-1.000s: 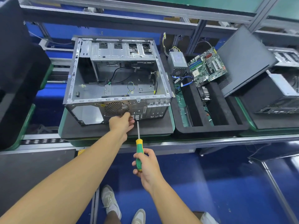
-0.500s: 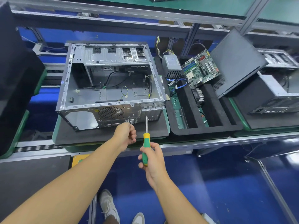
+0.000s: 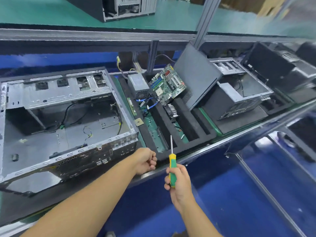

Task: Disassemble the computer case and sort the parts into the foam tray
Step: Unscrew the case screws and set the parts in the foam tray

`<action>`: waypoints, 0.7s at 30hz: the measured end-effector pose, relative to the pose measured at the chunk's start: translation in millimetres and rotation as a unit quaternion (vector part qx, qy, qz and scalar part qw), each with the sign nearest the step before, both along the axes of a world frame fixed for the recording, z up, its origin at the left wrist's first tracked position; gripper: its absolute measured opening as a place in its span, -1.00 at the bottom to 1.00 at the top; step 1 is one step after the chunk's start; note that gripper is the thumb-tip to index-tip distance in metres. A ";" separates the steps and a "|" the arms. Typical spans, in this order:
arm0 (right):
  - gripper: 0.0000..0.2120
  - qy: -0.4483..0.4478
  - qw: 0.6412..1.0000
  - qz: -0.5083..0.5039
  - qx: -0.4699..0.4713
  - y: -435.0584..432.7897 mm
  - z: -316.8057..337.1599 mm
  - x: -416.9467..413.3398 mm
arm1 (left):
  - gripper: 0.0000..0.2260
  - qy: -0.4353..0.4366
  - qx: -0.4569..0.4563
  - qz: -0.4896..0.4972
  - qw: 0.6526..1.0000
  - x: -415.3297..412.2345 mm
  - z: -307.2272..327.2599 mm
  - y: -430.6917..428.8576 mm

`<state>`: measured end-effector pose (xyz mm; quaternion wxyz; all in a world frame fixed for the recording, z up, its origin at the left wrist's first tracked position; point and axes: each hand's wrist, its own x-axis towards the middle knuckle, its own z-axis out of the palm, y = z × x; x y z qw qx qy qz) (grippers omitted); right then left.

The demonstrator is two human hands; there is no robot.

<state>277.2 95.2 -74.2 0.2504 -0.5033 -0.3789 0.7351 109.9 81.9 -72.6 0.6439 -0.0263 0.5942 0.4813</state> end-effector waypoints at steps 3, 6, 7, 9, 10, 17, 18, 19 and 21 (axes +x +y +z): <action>-0.90 0.004 0.999 -0.042 0.014 31.1 8.7 -0.7 | -0.74 -0.016 0.001 -0.010 1.000 6.8 0.7 32.1; -0.89 -0.003 0.999 -0.038 0.023 54.8 16.4 -5.9 | -0.74 0.020 -0.008 0.009 1.000 4.6 -5.8 66.1; -0.89 -0.009 0.999 -0.030 0.025 61.8 17.7 -7.1 | -0.77 0.049 -0.006 0.004 0.999 1.2 -8.9 77.3; -0.88 -0.026 0.999 -0.009 0.027 76.2 20.1 -9.2 | -0.82 0.111 -0.005 -0.017 0.994 -7.0 -17.8 94.8; -0.88 -0.035 0.999 0.002 0.028 83.7 21.0 -10.2 | -0.79 0.131 -0.010 -0.029 0.991 -11.2 -21.9 100.7; -0.89 -0.028 0.998 0.050 0.024 128.7 21.6 -14.1 | -0.59 0.137 -0.066 0.008 0.988 -35.0 -29.7 127.4; -0.89 -0.027 0.998 0.053 0.023 133.4 20.5 -14.7 | -0.54 0.114 -0.069 0.012 0.991 -36.4 -25.3 127.3; -0.89 -0.028 0.998 0.054 0.021 136.8 19.6 -15.4 | -0.49 0.089 -0.071 0.013 0.993 -36.5 -20.0 125.5; -0.91 -0.028 0.998 0.048 0.018 140.4 18.3 -19.3 | -0.46 0.066 -0.052 0.024 0.996 -35.1 -5.6 121.2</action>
